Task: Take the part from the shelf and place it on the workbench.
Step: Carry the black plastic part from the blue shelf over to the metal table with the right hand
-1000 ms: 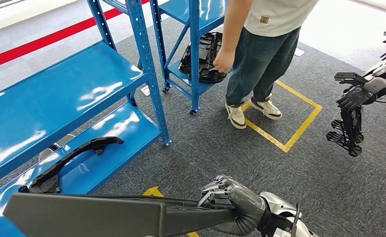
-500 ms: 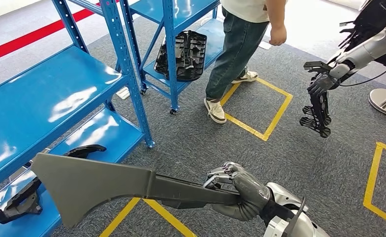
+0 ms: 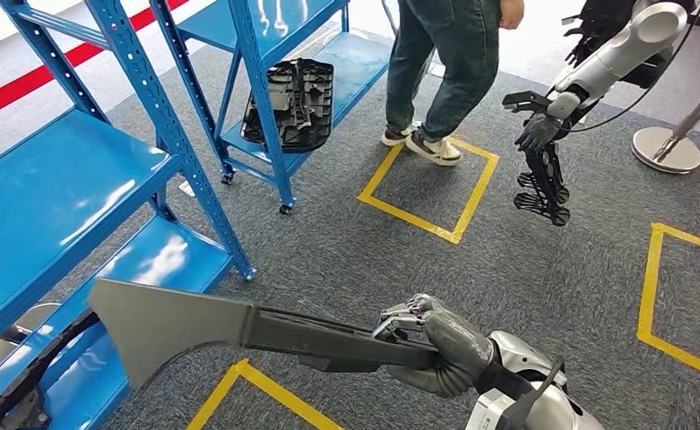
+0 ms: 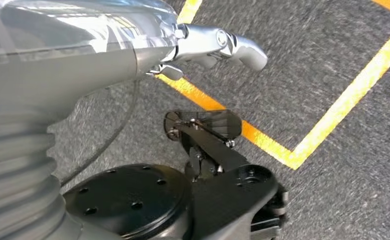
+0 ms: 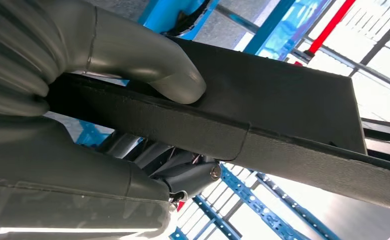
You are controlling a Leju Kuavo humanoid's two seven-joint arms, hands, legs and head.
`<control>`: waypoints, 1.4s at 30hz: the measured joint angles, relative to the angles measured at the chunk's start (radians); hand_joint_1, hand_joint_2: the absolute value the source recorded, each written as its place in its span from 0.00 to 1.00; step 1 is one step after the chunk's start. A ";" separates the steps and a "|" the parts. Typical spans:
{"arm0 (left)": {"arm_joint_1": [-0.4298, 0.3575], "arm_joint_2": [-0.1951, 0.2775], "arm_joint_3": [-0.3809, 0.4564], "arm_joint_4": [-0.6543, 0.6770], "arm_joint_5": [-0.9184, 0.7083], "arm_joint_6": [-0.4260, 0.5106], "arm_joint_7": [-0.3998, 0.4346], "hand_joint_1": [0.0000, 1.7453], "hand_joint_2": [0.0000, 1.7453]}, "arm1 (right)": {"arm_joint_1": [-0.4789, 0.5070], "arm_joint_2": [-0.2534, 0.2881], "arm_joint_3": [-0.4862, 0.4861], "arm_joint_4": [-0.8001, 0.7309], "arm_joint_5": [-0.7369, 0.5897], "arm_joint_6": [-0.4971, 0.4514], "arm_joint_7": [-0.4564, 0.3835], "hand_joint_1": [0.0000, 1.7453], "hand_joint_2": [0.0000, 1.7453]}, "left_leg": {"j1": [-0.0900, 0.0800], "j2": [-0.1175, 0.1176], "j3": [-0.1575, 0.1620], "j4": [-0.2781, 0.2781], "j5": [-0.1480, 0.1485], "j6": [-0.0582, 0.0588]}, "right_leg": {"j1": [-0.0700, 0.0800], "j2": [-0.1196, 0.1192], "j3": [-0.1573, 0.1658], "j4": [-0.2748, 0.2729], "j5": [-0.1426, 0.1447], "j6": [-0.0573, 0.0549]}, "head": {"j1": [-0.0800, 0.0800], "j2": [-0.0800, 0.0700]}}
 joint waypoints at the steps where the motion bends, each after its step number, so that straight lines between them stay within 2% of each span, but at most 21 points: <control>1: 0.000 0.000 0.000 0.000 0.000 0.000 0.000 0.00 1.00 | -0.006 0.000 0.002 0.003 0.001 0.002 0.002 1.00 1.00 | 0.001 -0.009 0.027 -0.067 0.040 0.001 | -0.001 0.010 0.002 0.001 -0.001 0.001 | 0.000 0.000; 3: -0.001 -0.002 0.000 0.000 0.000 0.000 -0.001 0.00 1.00 | -0.024 0.000 0.008 0.010 0.003 0.005 0.007 1.00 1.00 | 0.005 -0.051 0.073 -0.186 0.092 0.003 | -0.001 0.030 -0.001 0.007 -0.003 0.009 | 0.000 0.000; 5: -0.002 -0.004 0.000 0.000 -0.001 -0.001 -0.002 0.00 1.00 | -0.039 0.000 0.015 0.017 0.004 0.007 0.011 1.00 1.00 | 0.003 -0.076 0.084 -0.223 0.096 0.007 | -0.003 0.047 -0.009 0.009 -0.001 0.021 | 0.001 0.000; 7: -0.003 -0.008 0.000 0.000 -0.002 -0.001 -0.002 0.00 1.00 | -0.047 0.001 0.021 0.023 0.005 0.009 0.013 1.00 1.00 | 0.000 -0.062 0.086 -0.230 0.099 0.019 | -0.009 0.052 -0.013 0.006 0.002 0.034 | 0.001 0.000; 9: -0.004 -0.010 0.000 0.000 -0.002 0.000 -0.003 0.00 1.00 | -0.058 0.001 0.029 0.028 0.005 0.012 0.014 1.00 1.00 | 0.001 -0.041 0.090 -0.238 0.104 0.033 | -0.008 0.023 -0.031 0.040 -0.020 0.042 | 0.002 0.000; 12: -0.004 -0.013 0.000 0.000 -0.002 0.001 -0.003 0.00 1.00 | -0.075 0.002 0.039 0.036 0.005 0.014 0.021 1.00 1.00 | 0.001 -0.006 0.091 -0.241 0.104 0.040 | -0.006 -0.016 -0.117 0.212 -0.102 0.046 | 0.002 0.000; 14: -0.004 -0.016 0.000 0.000 0.000 0.000 -0.003 0.00 1.00 | -0.078 0.002 0.047 0.042 0.005 0.014 0.030 1.00 1.00 | 0.001 0.018 0.092 -0.241 0.102 0.041 | -0.007 -0.019 -0.151 0.279 -0.111 0.048 | 0.002 0.000; 15: -0.005 -0.019 0.000 0.000 0.001 0.000 -0.003 0.00 1.00 | -0.079 0.002 0.050 0.044 0.005 0.014 0.033 1.00 1.00 | 0.002 0.028 0.094 -0.241 0.100 0.040 | -0.008 -0.023 -0.138 0.252 -0.088 0.048 | 0.002 0.000; 18: -0.007 -0.026 0.000 0.000 0.002 0.000 -0.002 0.00 1.00 | -0.087 0.002 0.059 0.046 0.005 0.014 0.038 1.00 1.00 | -0.001 0.052 0.102 -0.240 0.091 0.028 | -0.006 -0.062 -0.039 0.060 -0.006 0.047 | 0.002 0.000; 20: -0.008 -0.029 0.000 0.000 0.002 0.000 -0.001 0.00 1.00 | -0.087 0.002 0.064 0.046 0.005 0.012 0.042 1.00 1.00 | -0.006 0.063 0.107 -0.240 0.087 0.017 | -0.001 -0.077 -0.015 0.008 0.001 0.040 | 0.001 0.000; 23: -0.010 -0.035 0.000 0.000 0.002 0.000 0.002 0.00 1.00 | -0.082 0.000 0.069 0.048 0.005 0.011 0.047 1.00 1.00 | -0.003 0.066 0.115 -0.239 0.076 0.002 | 0.001 -0.057 -0.012 0.003 0.001 0.021 | 0.000 0.000; 25: -0.010 -0.038 0.000 0.000 0.002 0.001 0.004 0.00 1.00 | -0.081 0.000 0.070 0.048 0.005 0.011 0.049 1.00 1.00 | 0.001 0.037 0.091 -0.174 0.034 -0.003 | -0.003 -0.045 -0.006 0.000 0.002 0.008 | 0.000 0.000; 27: -0.008 -0.041 0.000 0.000 0.002 0.001 0.006 0.00 1.00 | -0.079 0.000 0.070 0.049 0.006 0.011 0.053 1.00 1.00 | 0.000 0.011 0.028 -0.039 -0.027 -0.003 | -0.001 -0.032 -0.003 0.000 -0.001 0.001 | 0.000 0.000; 29: -0.006 -0.042 0.000 0.000 0.002 0.001 0.008 0.00 1.00 | -0.077 -0.001 0.070 0.049 0.007 0.011 0.057 1.00 1.00 | -0.003 0.003 -0.020 0.048 -0.042 -0.001 | 0.003 -0.013 -0.001 0.001 -0.002 -0.002 | 0.000 0.000; 30: -0.006 -0.043 0.000 0.000 0.002 0.001 0.009 0.00 1.00 | -0.076 -0.001 0.070 0.050 0.008 0.011 0.058 1.00 1.00 | -0.004 0.001 -0.018 0.032 -0.020 0.002 | 0.004 -0.003 0.001 0.002 -0.003 -0.003 | 0.000 0.000; 33: -0.006 -0.044 0.000 0.000 0.003 0.001 0.010 0.00 1.00 | -0.077 -0.001 0.070 0.050 0.008 0.011 0.059 1.00 1.00 | -0.005 -0.035 0.054 -0.157 0.086 0.012 | 0.005 0.029 0.007 0.004 -0.007 0.001 | 0.000 0.000; 35: -0.006 -0.044 0.000 0.000 0.004 0.001 0.011 0.00 1.00 | -0.077 -0.001 0.069 0.051 0.009 0.011 0.061 1.00 1.00 | -0.006 -0.066 0.078 -0.224 0.106 0.017 | 0.003 0.045 0.003 0.006 -0.007 0.009 | 0.000 0.000; 37: -0.007 -0.044 0.000 0.000 0.005 0.001 0.010 0.00 1.00 | -0.076 -0.001 0.069 0.051 0.012 0.008 0.063 1.00 1.00 | -0.010 -0.062 0.079 -0.229 0.106 0.024 | -0.002 0.061 -0.001 0.003 -0.003 0.021 | 0.000 0.000; 38: -0.008 -0.045 0.000 0.000 0.006 0.000 0.009 0.00 1.00 | -0.074 -0.001 0.068 0.051 0.014 0.006 0.064 1.00 1.00 | -0.011 -0.054 0.081 -0.233 0.108 0.031 | -0.004 0.061 -0.003 0.002 -0.004 0.027 | 0.000 0.000; 40: -0.011 -0.046 0.000 0.000 0.007 0.000 0.006 0.00 1.00 | -0.073 -0.001 0.066 0.051 0.017 0.001 0.065 1.00 1.00 | -0.008 -0.035 0.084 -0.241 0.113 0.042 | -0.002 0.031 -0.019 0.034 -0.025 0.035 | 0.001 0.000; 42: -0.010 -0.046 0.000 0.000 0.007 0.000 0.005 0.00 1.00 | -0.073 0.000 0.063 0.051 0.017 -0.004 0.066 1.00 1.00 | -0.007 -0.012 0.085 -0.244 0.113 0.048 | -0.001 -0.007 -0.073 0.142 -0.082 0.039 | 0.002 0.000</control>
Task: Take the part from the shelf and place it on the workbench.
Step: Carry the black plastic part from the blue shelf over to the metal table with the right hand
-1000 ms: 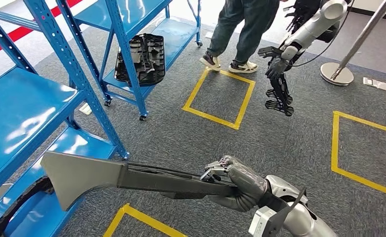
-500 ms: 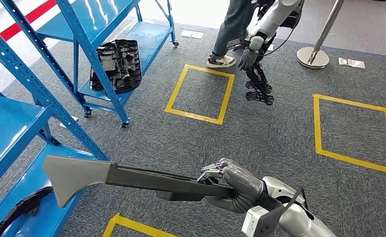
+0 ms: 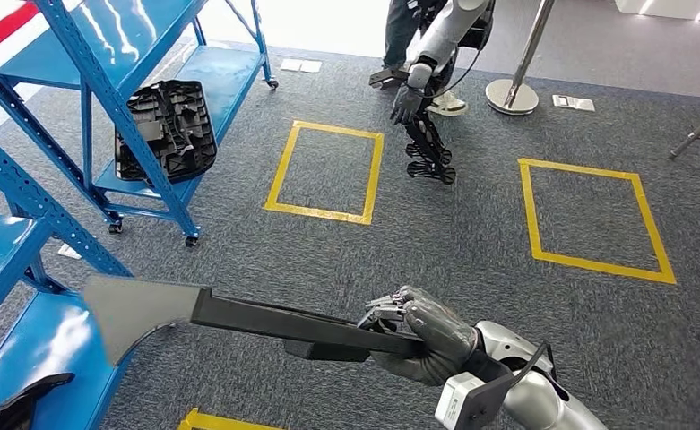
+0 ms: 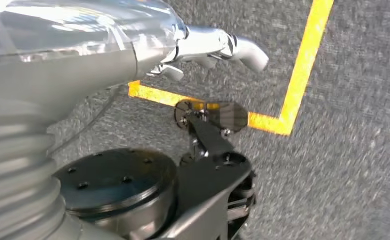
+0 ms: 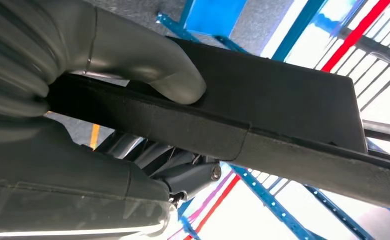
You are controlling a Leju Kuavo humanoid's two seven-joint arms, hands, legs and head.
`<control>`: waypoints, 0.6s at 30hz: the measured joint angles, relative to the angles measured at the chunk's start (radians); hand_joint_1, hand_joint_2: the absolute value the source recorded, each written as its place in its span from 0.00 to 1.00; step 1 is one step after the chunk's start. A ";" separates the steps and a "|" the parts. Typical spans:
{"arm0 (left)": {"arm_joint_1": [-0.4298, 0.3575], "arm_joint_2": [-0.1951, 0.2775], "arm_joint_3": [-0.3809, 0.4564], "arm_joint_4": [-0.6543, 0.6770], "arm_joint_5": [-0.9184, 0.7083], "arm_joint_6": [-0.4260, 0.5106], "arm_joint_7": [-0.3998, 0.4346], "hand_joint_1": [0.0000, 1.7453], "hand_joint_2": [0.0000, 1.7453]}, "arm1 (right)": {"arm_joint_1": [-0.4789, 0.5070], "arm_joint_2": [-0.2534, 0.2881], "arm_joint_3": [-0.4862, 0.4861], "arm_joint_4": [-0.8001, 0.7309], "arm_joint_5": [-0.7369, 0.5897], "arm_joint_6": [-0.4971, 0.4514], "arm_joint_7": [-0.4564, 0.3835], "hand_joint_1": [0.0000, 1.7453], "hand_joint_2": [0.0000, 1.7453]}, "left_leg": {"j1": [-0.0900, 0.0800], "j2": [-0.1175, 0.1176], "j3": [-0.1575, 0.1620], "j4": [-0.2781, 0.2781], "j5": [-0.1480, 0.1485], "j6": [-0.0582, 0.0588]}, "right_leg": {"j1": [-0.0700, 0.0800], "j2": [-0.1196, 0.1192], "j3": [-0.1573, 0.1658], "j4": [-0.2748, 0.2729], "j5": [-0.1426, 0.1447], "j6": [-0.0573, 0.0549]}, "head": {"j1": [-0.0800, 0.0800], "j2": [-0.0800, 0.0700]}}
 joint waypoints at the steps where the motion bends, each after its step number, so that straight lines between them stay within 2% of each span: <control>1: 0.001 0.000 0.000 0.000 -0.001 0.000 0.000 0.00 1.00 | 0.001 0.000 -0.001 0.000 0.000 -0.001 0.000 1.00 1.00 | 0.000 0.012 0.000 0.000 -0.001 0.001 | -0.001 -0.006 -0.034 0.066 -0.027 0.002 | 0.000 0.000; 2: 0.001 0.000 0.000 0.000 -0.001 0.000 0.000 0.00 1.00 | 0.002 0.001 -0.002 0.001 0.000 -0.002 0.001 1.00 1.00 | 0.000 0.024 0.000 0.000 -0.002 0.002 | -0.003 -0.009 -0.060 0.117 -0.042 0.003 | 0.000 0.000; 3: 0.001 0.000 0.000 0.000 -0.002 0.000 0.000 0.00 1.00 | 0.003 0.001 -0.003 0.001 0.000 -0.002 0.001 1.00 1.00 | 0.000 0.035 0.000 0.000 -0.003 0.002 | -0.004 -0.011 -0.071 0.135 -0.039 0.005 | 0.000 0.000; 4: 0.001 0.000 0.000 0.000 -0.001 0.000 0.001 0.00 1.00 | 0.004 0.001 -0.004 0.002 0.000 -0.002 0.001 1.00 1.00 | 0.000 0.045 0.001 0.000 -0.004 0.001 | -0.006 -0.014 -0.061 0.113 -0.017 0.006 | 0.000 0.000; 5: 0.000 0.000 0.000 0.000 -0.001 0.000 0.001 0.00 1.00 | 0.005 0.001 -0.005 0.002 0.000 -0.002 0.001 1.00 1.00 | 0.000 0.054 0.002 0.001 -0.006 -0.001 | -0.008 -0.020 -0.034 0.059 0.016 0.007 | 0.000 0.000; 7: -0.001 0.001 0.000 0.000 0.002 0.001 0.003 0.00 1.00 | 0.009 0.002 -0.009 0.002 0.000 -0.003 0.000 1.00 1.00 | -0.002 0.068 0.006 0.002 -0.011 -0.009 | -0.007 -0.049 0.034 -0.076 0.072 0.007 | 0.000 0.000; 9: -0.002 0.001 0.000 0.000 0.003 0.002 0.006 0.00 1.00 | 0.020 0.003 -0.011 0.002 0.000 -0.005 -0.002 1.00 1.00 | -0.007 0.079 0.010 0.003 -0.017 -0.019 | -0.003 -0.067 0.064 -0.137 0.083 0.002 | -0.001 0.000; 11: -0.002 0.001 0.000 0.000 0.004 0.002 0.013 0.00 1.00 | 0.039 0.004 -0.012 0.001 0.003 -0.010 -0.005 1.00 1.00 | -0.006 0.089 0.017 0.001 -0.019 -0.030 | 0.002 -0.057 0.065 -0.140 0.080 -0.008 | -0.003 0.000; 13: -0.003 0.001 0.000 0.000 0.003 0.002 0.017 0.00 1.00 | 0.057 0.005 -0.012 -0.004 0.007 -0.014 -0.007 1.00 1.00 | -0.001 0.074 0.018 0.014 -0.035 -0.040 | 0.002 -0.046 0.069 -0.142 0.080 -0.021 | -0.003 0.000; 15: -0.001 0.001 0.000 0.000 0.003 0.002 0.020 0.00 1.00 | 0.068 0.007 -0.011 -0.009 0.012 -0.017 -0.008 1.00 1.00 | 0.002 0.039 -0.017 0.105 -0.089 -0.044 | -0.001 -0.035 0.074 -0.144 0.079 -0.033 | -0.003 0.000; 17: 0.002 0.001 0.000 0.000 0.003 0.002 0.021 0.00 1.00 | 0.078 0.010 -0.010 -0.011 0.018 -0.020 -0.007 1.00 1.00 | 0.002 0.019 -0.082 0.246 -0.150 -0.044 | 0.001 -0.020 0.077 -0.144 0.077 -0.040 | -0.004 0.000; 18: 0.004 0.001 0.000 0.000 0.003 0.002 0.021 0.00 1.00 | 0.084 0.012 -0.008 -0.011 0.020 -0.020 -0.007 1.00 1.00 | 0.001 0.016 -0.104 0.289 -0.159 -0.043 | 0.002 -0.011 0.079 -0.143 0.076 -0.041 | -0.004 0.000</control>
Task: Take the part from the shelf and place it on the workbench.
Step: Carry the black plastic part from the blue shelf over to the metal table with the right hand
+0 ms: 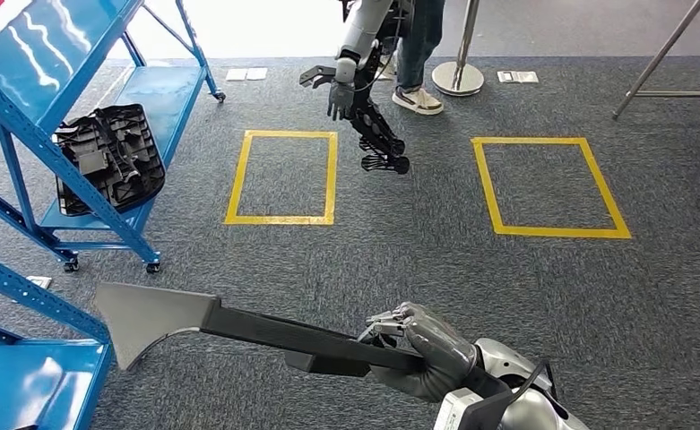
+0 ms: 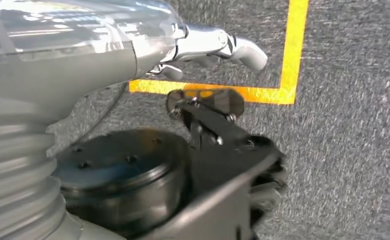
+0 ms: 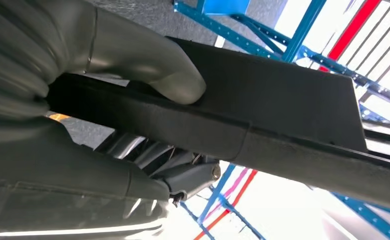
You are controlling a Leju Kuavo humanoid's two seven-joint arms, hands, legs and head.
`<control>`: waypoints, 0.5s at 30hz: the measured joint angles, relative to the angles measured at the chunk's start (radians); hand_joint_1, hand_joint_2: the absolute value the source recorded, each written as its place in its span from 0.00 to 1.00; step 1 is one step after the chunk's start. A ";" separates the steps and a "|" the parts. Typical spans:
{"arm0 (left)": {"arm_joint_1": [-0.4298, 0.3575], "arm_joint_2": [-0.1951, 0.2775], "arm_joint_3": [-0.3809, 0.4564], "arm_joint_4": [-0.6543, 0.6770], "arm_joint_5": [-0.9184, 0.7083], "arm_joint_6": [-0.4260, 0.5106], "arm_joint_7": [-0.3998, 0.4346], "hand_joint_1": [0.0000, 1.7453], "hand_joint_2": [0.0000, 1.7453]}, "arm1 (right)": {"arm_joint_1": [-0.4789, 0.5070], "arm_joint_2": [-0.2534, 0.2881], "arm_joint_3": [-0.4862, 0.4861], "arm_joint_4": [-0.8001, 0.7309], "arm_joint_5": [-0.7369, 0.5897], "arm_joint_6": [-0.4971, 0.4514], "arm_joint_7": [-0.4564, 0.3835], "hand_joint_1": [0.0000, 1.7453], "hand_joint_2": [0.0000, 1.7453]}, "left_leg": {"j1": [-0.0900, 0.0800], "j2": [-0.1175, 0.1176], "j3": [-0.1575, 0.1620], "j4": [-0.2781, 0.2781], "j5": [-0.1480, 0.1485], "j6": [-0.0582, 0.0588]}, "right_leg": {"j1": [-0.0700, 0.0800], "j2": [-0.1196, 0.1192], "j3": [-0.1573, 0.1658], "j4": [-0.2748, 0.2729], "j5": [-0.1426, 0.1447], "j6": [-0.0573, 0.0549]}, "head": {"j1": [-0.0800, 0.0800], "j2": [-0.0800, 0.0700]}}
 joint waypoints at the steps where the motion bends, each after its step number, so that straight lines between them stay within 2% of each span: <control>1: 0.001 0.000 0.000 0.000 0.000 0.000 0.001 0.00 1.00 | 0.006 0.001 0.001 0.000 0.001 0.000 0.000 1.00 1.00 | 0.000 -0.002 -0.007 0.007 0.010 0.001 | 0.001 0.010 0.002 0.000 -0.001 -0.001 | 0.000 0.000; 2: 0.002 0.000 0.000 0.000 0.000 0.000 0.001 0.00 1.00 | 0.011 0.002 0.002 -0.001 0.002 0.000 0.001 1.00 1.00 | 0.000 -0.004 0.005 -0.027 0.038 0.003 | 0.002 0.021 0.004 0.001 -0.002 -0.001 | 0.000 0.000; 3: 0.002 0.000 0.000 0.000 0.000 0.000 0.002 0.00 1.00 | 0.015 0.004 0.003 -0.002 0.004 0.000 0.001 1.00 1.00 | 0.000 -0.011 0.029 -0.088 0.077 0.005 | 0.001 0.033 0.007 0.001 -0.003 0.000 | 0.000 0.000; 5: 0.002 0.000 0.000 0.000 0.000 0.000 0.002 0.00 1.00 | 0.019 0.008 0.004 -0.006 0.006 0.000 0.001 1.00 1.00 | 0.002 -0.045 0.081 -0.217 0.136 0.009 | 0.000 0.052 0.009 0.005 -0.007 0.006 | 0.000 0.000; 7: 0.003 0.001 0.000 0.000 -0.002 0.000 0.004 0.00 1.00 | 0.023 0.013 0.005 -0.008 0.007 0.000 0.001 1.00 1.00 | 0.001 -0.070 0.100 -0.268 0.149 0.012 | -0.001 0.068 0.005 0.007 -0.007 0.015 | 0.000 0.000; 9: 0.002 0.001 0.000 0.000 -0.004 0.000 0.006 0.00 1.00 | 0.030 0.016 0.009 -0.009 0.007 0.000 0.000 1.00 1.00 | -0.003 -0.062 0.101 -0.272 0.149 0.019 | -0.004 0.081 0.000 0.004 -0.003 0.028 | 0.000 0.000; 10: 0.001 0.001 0.000 0.000 -0.005 0.001 0.007 0.00 1.00 | 0.033 0.018 0.011 -0.010 0.007 0.000 0.000 1.00 1.00 | -0.003 -0.054 0.102 -0.275 0.151 0.025 | -0.005 0.075 -0.002 0.006 -0.006 0.033 | 0.000 0.000; 11: 0.001 0.001 0.000 0.000 -0.005 0.001 0.008 0.00 1.00 | 0.035 0.019 0.013 -0.012 0.007 0.000 0.000 1.00 1.00 | -0.002 -0.044 0.103 -0.278 0.153 0.031 | -0.004 0.060 -0.009 0.021 -0.017 0.037 | 0.001 0.000; 12: 0.001 0.001 0.000 0.000 -0.006 0.001 0.008 0.00 1.00 | 0.034 0.022 0.016 -0.014 0.006 0.000 -0.001 1.00 1.00 | -0.001 -0.032 0.104 -0.282 0.154 0.037 | -0.003 0.041 -0.026 0.056 -0.038 0.039 | 0.001 0.000; 13: 0.001 0.001 0.000 0.000 -0.006 0.001 0.008 0.00 1.00 | 0.034 0.024 0.018 -0.016 0.004 0.001 -0.002 1.00 1.00 | -0.001 -0.021 0.105 -0.282 0.154 0.041 | -0.002 0.020 -0.051 0.109 -0.067 0.041 | 0.002 0.000; 15: 0.003 0.001 0.000 0.000 -0.006 0.001 0.008 0.00 1.00 | 0.034 0.028 0.022 -0.017 -0.002 0.004 -0.003 1.00 1.00 | -0.002 0.004 0.104 -0.283 0.153 0.045 | -0.003 0.004 -0.113 0.235 -0.120 0.044 | 0.002 0.000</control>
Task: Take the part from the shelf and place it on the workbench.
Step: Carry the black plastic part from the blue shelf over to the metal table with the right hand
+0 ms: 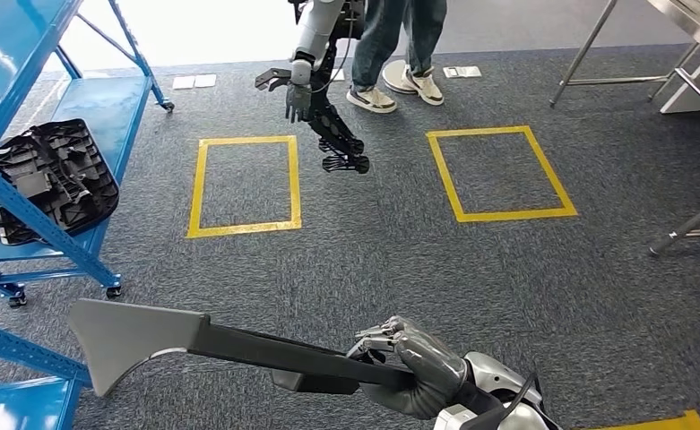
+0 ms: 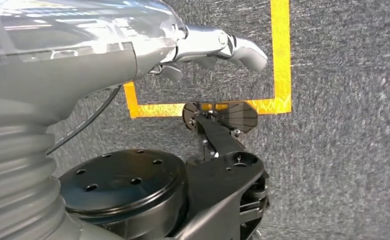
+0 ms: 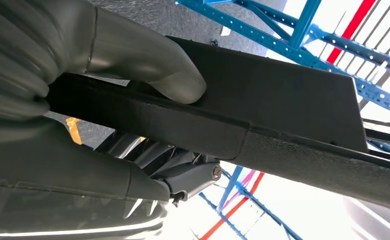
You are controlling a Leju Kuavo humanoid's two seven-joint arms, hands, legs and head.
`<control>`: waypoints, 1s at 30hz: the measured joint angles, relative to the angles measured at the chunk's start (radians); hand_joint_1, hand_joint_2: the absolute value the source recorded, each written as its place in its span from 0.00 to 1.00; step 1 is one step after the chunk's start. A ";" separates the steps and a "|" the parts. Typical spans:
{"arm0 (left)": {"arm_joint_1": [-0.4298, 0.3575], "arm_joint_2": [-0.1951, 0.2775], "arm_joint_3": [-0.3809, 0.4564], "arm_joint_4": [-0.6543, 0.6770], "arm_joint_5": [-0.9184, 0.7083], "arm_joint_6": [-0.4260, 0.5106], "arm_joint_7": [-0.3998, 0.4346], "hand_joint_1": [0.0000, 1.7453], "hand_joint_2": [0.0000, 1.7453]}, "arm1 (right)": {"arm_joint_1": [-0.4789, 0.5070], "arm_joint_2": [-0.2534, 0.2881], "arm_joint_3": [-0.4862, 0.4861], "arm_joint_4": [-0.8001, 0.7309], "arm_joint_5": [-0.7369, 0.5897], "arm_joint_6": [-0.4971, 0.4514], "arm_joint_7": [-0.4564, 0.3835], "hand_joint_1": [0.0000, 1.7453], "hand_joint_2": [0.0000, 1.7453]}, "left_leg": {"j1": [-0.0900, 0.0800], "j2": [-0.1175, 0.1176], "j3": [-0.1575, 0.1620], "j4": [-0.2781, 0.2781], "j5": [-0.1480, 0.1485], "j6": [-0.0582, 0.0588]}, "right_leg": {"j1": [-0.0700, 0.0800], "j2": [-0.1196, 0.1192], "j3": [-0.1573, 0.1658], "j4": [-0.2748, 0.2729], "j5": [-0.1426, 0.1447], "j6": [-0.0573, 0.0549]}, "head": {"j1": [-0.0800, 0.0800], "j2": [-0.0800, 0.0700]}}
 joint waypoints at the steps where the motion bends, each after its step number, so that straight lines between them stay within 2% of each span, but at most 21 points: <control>1: 0.000 0.000 0.000 0.000 0.000 0.000 0.000 0.00 1.00 | 0.001 0.002 0.002 0.000 -0.004 0.002 0.000 1.00 1.00 | 0.000 0.012 0.000 0.000 -0.001 0.000 | -0.001 -0.002 -0.018 0.036 -0.007 0.001 | 0.000 0.000; 2: 0.000 0.000 0.000 0.000 0.000 0.000 0.000 0.00 1.00 | 0.002 0.002 0.005 0.000 -0.008 0.003 0.000 1.00 1.00 | 0.000 0.023 0.000 0.000 -0.001 0.000 | -0.002 -0.005 -0.018 0.037 0.005 0.002 | 0.000 0.000; 3: -0.001 0.000 0.000 0.000 0.000 0.000 -0.001 0.00 1.00 | 0.003 0.003 0.007 0.000 -0.012 0.004 -0.001 1.00 1.00 | 0.001 0.033 0.001 0.000 -0.002 -0.001 | -0.003 -0.011 0.001 -0.001 0.032 0.003 | 0.000 0.000; 4: -0.001 0.000 0.000 0.000 0.000 0.000 -0.001 0.00 1.00 | 0.003 0.003 0.009 -0.001 -0.015 0.005 -0.001 1.00 1.00 | 0.001 0.042 0.002 0.001 -0.004 -0.003 | -0.004 -0.025 0.037 -0.072 0.067 0.003 | 0.000 0.000; 6: -0.002 0.000 0.000 0.000 0.000 -0.001 -0.002 0.00 1.00 | 0.002 0.005 0.012 -0.003 -0.019 0.006 -0.003 1.00 1.00 | -0.003 0.056 0.005 0.003 -0.008 -0.011 | 0.000 -0.056 0.100 -0.196 0.109 0.001 | 0.000 0.000; 7: -0.002 0.000 0.000 0.000 0.000 -0.001 -0.003 0.00 1.00 | 0.003 0.006 0.014 -0.005 -0.020 0.006 -0.004 1.00 1.00 | -0.005 0.062 0.007 0.003 -0.010 -0.015 | 0.003 -0.065 0.115 -0.226 0.115 -0.002 | 0.000 0.000; 9: -0.002 0.000 0.000 0.000 0.000 -0.001 -0.002 0.00 1.00 | 0.007 0.008 0.015 -0.007 -0.022 0.007 -0.005 1.00 1.00 | -0.006 0.074 0.013 0.001 -0.011 -0.025 | 0.006 -0.056 0.116 -0.233 0.114 -0.012 | -0.001 0.000; 11: -0.004 0.000 0.000 0.000 -0.003 0.000 -0.001 0.00 1.00 | 0.010 0.008 0.017 -0.011 -0.024 0.007 -0.009 1.00 1.00 | -0.001 0.061 0.014 0.012 -0.025 -0.036 | 0.005 -0.042 0.118 -0.236 0.115 -0.023 | -0.001 0.000; 13: -0.003 0.000 0.000 0.000 -0.006 0.000 0.000 0.00 1.00 | 0.011 0.010 0.019 -0.017 -0.028 0.007 -0.013 1.00 1.00 | 0.002 0.023 -0.017 0.093 -0.076 -0.041 | 0.000 -0.029 0.121 -0.239 0.117 -0.035 | -0.001 0.000; 15: 0.000 0.000 0.000 0.000 -0.007 0.000 0.001 0.00 1.00 | 0.012 0.012 0.020 -0.021 -0.029 0.006 -0.017 1.00 1.00 | 0.002 -0.001 -0.077 0.227 -0.136 -0.041 | 0.001 -0.014 0.122 -0.238 0.117 -0.041 | -0.002 0.000; 16: 0.001 0.000 0.000 0.000 -0.007 0.000 0.001 0.00 1.00 | 0.013 0.012 0.022 -0.023 -0.029 0.005 -0.018 1.00 1.00 | 0.002 -0.004 -0.100 0.274 -0.147 -0.042 | 0.002 -0.005 0.122 -0.238 0.117 -0.041 | -0.002 0.000; 17: 0.002 0.000 0.000 0.000 -0.007 0.000 0.001 0.00 1.00 | 0.013 0.012 0.023 -0.025 -0.029 0.004 -0.020 1.00 1.00 | 0.002 -0.005 -0.108 0.287 -0.140 -0.041 | 0.002 0.005 0.123 -0.237 0.116 -0.042 | -0.002 0.000; 18: 0.002 0.000 0.000 0.000 -0.007 0.000 0.001 0.00 1.00 | 0.013 0.012 0.023 -0.028 -0.029 0.004 -0.022 1.00 1.00 | 0.003 -0.008 -0.098 0.260 -0.115 -0.041 | 0.001 0.016 0.124 -0.236 0.116 -0.041 | -0.002 0.000; 19: 0.002 0.000 0.000 0.000 -0.007 0.000 0.000 0.00 1.00 | 0.013 0.013 0.024 -0.033 -0.029 0.003 -0.023 1.00 1.00 | 0.004 -0.016 -0.074 0.199 -0.077 -0.041 | 0.000 0.027 0.126 -0.235 0.115 -0.039 | -0.002 0.000; 21: 0.002 0.001 0.000 0.000 -0.007 0.001 -0.001 0.00 1.00 | 0.012 0.013 0.024 -0.042 -0.029 0.003 -0.026 1.00 1.00 | 0.010 -0.058 -0.020 0.071 -0.021 -0.040 | -0.001 0.048 0.126 -0.230 0.111 -0.031 | -0.002 0.000; 22: 0.002 0.002 0.000 0.000 -0.007 0.001 -0.001 0.00 1.00 | 0.012 0.013 0.024 -0.045 -0.028 0.002 -0.027 1.00 1.00 | 0.010 -0.076 -0.005 0.033 -0.010 -0.040 | -0.002 0.057 0.124 -0.228 0.110 -0.024 | -0.001 0.000; 23: 0.002 0.002 0.000 0.000 -0.008 0.001 -0.001 0.00 1.00 | 0.012 0.013 0.024 -0.048 -0.028 0.002 -0.028 1.00 1.00 | 0.009 -0.086 0.000 0.020 -0.011 -0.037 | -0.003 0.065 0.120 -0.228 0.110 -0.018 | -0.001 0.000; 25: 0.001 0.003 0.000 0.000 -0.008 0.001 -0.003 0.00 1.00 | 0.014 0.012 0.025 -0.053 -0.027 0.000 -0.029 1.00 1.00 | 0.005 -0.072 0.000 0.013 -0.009 -0.027 | -0.009 0.078 0.115 -0.231 0.113 -0.006 | -0.001 0.000; 27: 0.000 0.004 0.000 0.000 -0.009 0.001 -0.007 0.00 1.00 | 0.013 0.012 0.025 -0.057 -0.025 -0.002 -0.030 1.00 1.00 | 0.006 -0.051 0.002 0.007 -0.006 -0.014 | -0.007 0.053 0.101 -0.206 0.096 0.002 | -0.001 0.000; 29: 0.001 0.005 0.000 0.000 -0.010 0.000 -0.011 0.00 1.00 | 0.010 0.011 0.025 -0.059 -0.021 -0.004 -0.031 1.00 1.00 | 0.006 -0.025 0.003 0.004 -0.005 -0.006 | -0.003 0.012 0.052 -0.107 0.041 0.005 | 0.000 0.000; 30: 0.002 0.005 0.000 0.000 -0.010 0.000 -0.012 0.00 1.00 | 0.009 0.011 0.025 -0.059 -0.020 -0.004 -0.031 1.00 1.00 | 0.005 -0.010 0.003 0.004 -0.007 -0.003 | -0.003 0.004 0.019 -0.040 0.012 0.006 | 0.000 0.000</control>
